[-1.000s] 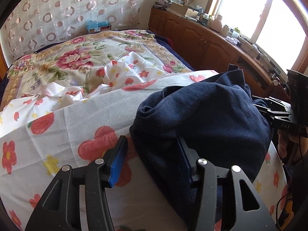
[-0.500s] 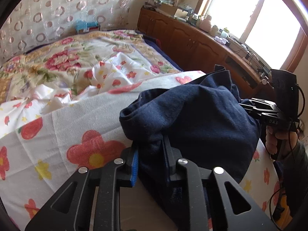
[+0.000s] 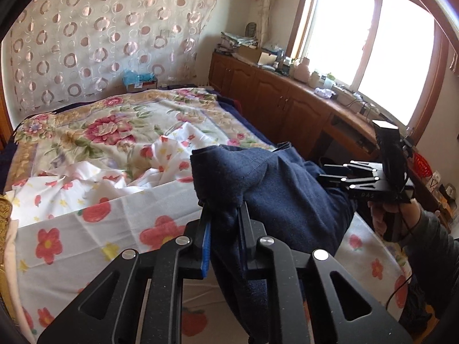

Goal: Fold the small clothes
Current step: 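Carry the folded shirt with both grippers toward the clothes stack by the yellow plush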

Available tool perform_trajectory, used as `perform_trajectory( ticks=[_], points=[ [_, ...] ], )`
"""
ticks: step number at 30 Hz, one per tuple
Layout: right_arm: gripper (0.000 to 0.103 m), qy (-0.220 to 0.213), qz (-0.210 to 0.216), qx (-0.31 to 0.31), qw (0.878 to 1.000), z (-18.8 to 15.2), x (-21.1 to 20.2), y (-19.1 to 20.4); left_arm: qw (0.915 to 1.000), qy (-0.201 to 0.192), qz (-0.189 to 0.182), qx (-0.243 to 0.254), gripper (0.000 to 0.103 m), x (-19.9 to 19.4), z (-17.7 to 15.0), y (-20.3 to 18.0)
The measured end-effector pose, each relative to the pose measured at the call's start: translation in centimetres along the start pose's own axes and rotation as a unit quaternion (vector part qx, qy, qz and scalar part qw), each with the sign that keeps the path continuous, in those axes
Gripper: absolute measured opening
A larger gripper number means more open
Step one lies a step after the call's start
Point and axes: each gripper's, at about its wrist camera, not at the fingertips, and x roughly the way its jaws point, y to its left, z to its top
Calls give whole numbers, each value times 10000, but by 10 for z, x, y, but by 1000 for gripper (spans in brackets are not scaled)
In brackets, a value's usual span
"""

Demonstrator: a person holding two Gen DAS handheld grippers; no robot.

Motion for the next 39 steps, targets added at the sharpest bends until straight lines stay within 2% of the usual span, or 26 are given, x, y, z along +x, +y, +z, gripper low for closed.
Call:
perform_trajectory(
  ticks=[4, 6, 10, 14, 15, 17, 21, 24, 27, 31, 35, 39],
  points=[
    [56, 341, 229, -61, 9991, 5, 27, 1, 9994, 292, 175, -42, 16, 20, -12, 13],
    [60, 302, 206, -19, 9993, 8, 33, -2, 9991, 348, 207, -80, 16, 25, -17, 16],
    [61, 368, 474, 283, 9978, 7, 42, -13, 9992, 339, 167, -157, 16, 26, -22, 20],
    [60, 431, 466, 259, 9976, 13, 43, -15, 9994, 286, 180, -104, 16, 27, -22, 19],
    [48, 448, 526, 243, 9973, 13, 45, -14, 9994, 268, 180, -86, 16, 25, -23, 17],
    [27, 538, 929, 311, 9937, 15, 47, -14, 9996, 232, 171, -46, 16, 23, -23, 14],
    [18, 424, 722, 160, 9964, 17, 39, -7, 10000, 38, 19, -46, 16, 5, -22, 9],
    [16, -89, 542, 53, 9985, 20, 13, 5, 9997, -226, -57, -36, 16, -21, -21, 4],
    [16, -587, 600, -125, 9964, 29, -15, 28, 9983, -563, -26, -116, 15, -53, -20, 6],
    [15, -1112, 723, -509, 9899, 47, -38, 74, 9933, -1097, 198, -311, 15, -114, -27, 22],
    [15, -1424, 1079, -931, 9795, 76, -35, 129, 9845, -1567, 661, -431, 15, -178, -40, 46],
    [15, -1507, 1441, -1445, 9673, 113, -9, 194, 9718, -1885, 1199, -759, 15, -230, -65, 81]
  ],
)
